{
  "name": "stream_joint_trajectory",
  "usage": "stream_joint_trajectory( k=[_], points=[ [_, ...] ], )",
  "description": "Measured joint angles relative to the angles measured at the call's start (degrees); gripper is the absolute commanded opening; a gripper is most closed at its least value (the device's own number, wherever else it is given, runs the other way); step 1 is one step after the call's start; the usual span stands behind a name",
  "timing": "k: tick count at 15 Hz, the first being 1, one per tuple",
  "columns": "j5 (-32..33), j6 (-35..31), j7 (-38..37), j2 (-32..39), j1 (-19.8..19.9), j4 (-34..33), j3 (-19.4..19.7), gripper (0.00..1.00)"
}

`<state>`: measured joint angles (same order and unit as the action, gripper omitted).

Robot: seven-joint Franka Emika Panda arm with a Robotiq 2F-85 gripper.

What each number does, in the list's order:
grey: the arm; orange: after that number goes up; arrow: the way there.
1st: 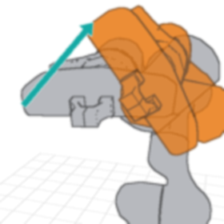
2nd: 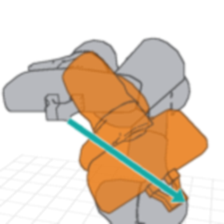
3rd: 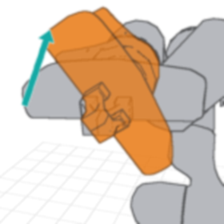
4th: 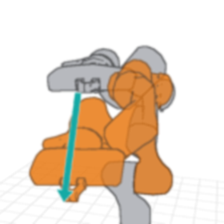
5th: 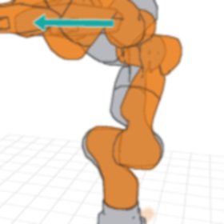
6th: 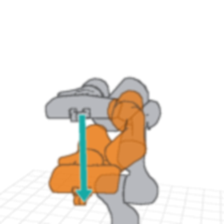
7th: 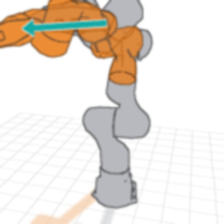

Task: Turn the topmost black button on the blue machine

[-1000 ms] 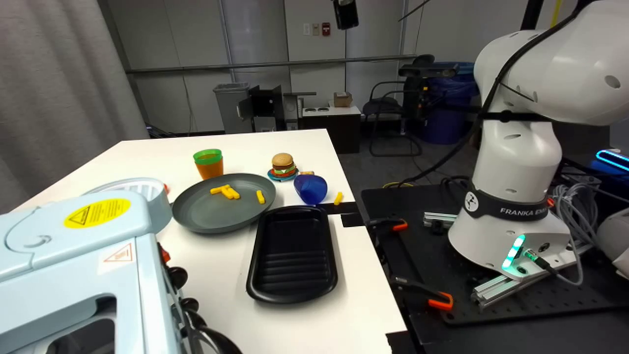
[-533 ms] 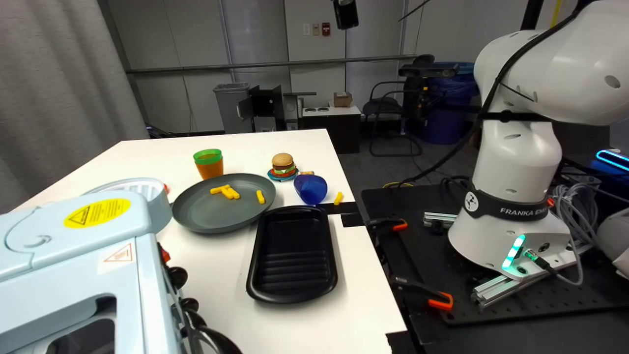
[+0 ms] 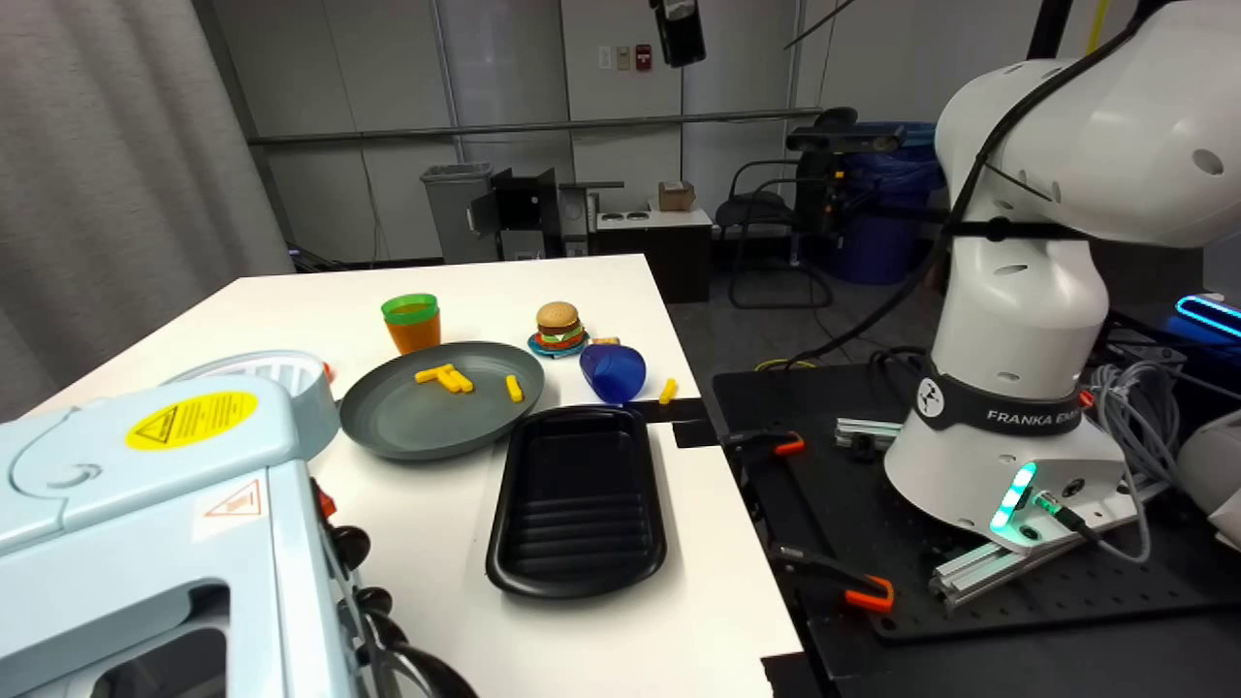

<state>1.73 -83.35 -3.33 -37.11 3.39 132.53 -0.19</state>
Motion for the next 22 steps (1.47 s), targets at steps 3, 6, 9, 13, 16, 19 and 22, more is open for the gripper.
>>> stream_joint_trajectory(
  k=[3, 6, 9, 13, 16, 19, 22],
  points=[
    [0.0, -0.1, 0.0, 0.5, 0.0, 0.0, -0.2, 1.0],
    [0.0, -0.4, 0.0, 1.3, -0.1, 0.1, -0.4, 1.0],
    [0.0, -1.0, 0.0, 2.4, -0.2, 0.3, -0.9, 1.0],
    [0.0, -3.0, 0.0, 4.4, -0.8, 1.2, -1.8, 0.71],
    [0.0, -4.4, 0.0, 6.3, -1.3, 1.6, -2.5, 0.48],
    [0.0, -5.1, 0.0, 8.1, -1.9, 1.6, -3.3, 0.26],
    [0.0, -5.7, 0.0, 9.5, -2.7, 1.8, -4.0, 0.04]
  ],
)
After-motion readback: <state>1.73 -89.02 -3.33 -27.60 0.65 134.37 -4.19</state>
